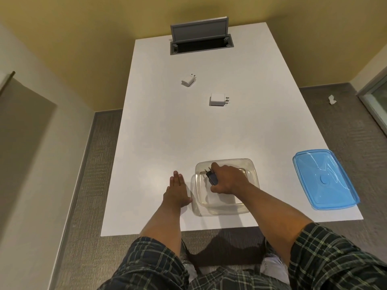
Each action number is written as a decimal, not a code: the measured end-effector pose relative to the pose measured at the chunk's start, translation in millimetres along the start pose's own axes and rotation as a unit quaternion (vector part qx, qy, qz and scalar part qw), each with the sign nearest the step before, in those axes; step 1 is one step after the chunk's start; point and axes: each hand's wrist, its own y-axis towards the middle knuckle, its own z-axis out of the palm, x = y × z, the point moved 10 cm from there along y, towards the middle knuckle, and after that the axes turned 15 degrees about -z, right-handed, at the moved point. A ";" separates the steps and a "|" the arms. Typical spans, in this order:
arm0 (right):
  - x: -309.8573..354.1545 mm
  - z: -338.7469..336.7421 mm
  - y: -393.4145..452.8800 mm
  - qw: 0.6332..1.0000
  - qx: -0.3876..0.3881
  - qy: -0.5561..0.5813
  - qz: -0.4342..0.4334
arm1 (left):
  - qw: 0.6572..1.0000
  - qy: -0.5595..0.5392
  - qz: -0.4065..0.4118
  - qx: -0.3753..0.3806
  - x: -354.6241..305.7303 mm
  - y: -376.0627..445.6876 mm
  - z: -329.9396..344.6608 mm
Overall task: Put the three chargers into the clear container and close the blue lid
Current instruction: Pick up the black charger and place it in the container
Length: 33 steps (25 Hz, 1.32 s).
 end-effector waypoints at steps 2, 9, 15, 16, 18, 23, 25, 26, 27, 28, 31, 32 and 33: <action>-2.3 3.2 0.4 1.000 -0.001 0.007 0.016 | 1.000 0.001 0.001 0.000 -0.4 0.9 0.3; -0.1 24.0 4.6 0.998 0.023 0.017 0.055 | 1.000 0.000 0.000 -0.003 0.6 2.3 0.7; 4.9 31.3 11.2 0.997 0.026 0.017 0.067 | 1.000 0.018 -0.007 -0.007 0.8 3.8 0.4; 5.4 31.9 12.1 0.997 0.028 0.020 0.070 | 1.000 0.021 -0.009 -0.007 0.9 4.3 0.1; 6.4 32.6 12.7 0.996 0.029 0.029 0.074 | 1.000 0.024 -0.011 -0.008 0.7 4.6 -0.2; 6.0 37.2 11.6 0.995 0.032 0.044 0.088 | 0.999 0.029 -0.012 -0.013 0.9 3.8 0.5; 7.0 37.1 11.9 0.995 0.032 0.047 0.086 | 1.000 0.026 -0.013 -0.012 0.9 3.6 0.1; 7.7 36.1 12.4 0.995 0.029 0.052 0.084 | 1.000 0.025 -0.014 -0.011 0.9 3.4 -0.1; 8.1 35.0 13.0 0.995 0.024 0.060 0.082 | 1.000 0.024 -0.015 -0.009 1.0 3.0 -0.1; 8.3 34.1 13.6 0.994 0.018 0.067 0.082 | 1.000 0.024 -0.015 -0.008 0.8 2.8 0.3; 5.3 31.8 11.6 0.992 -0.009 0.077 0.099 | 1.000 0.019 -0.017 -0.010 0.3 2.4 1.4; 3.9 30.5 10.2 0.991 -0.015 0.076 0.110 | 1.000 0.016 -0.018 -0.010 0.2 2.5 1.3; 2.7 29.4 8.7 0.990 -0.017 0.071 0.119 | 1.000 0.014 -0.018 -0.010 0.1 2.4 1.1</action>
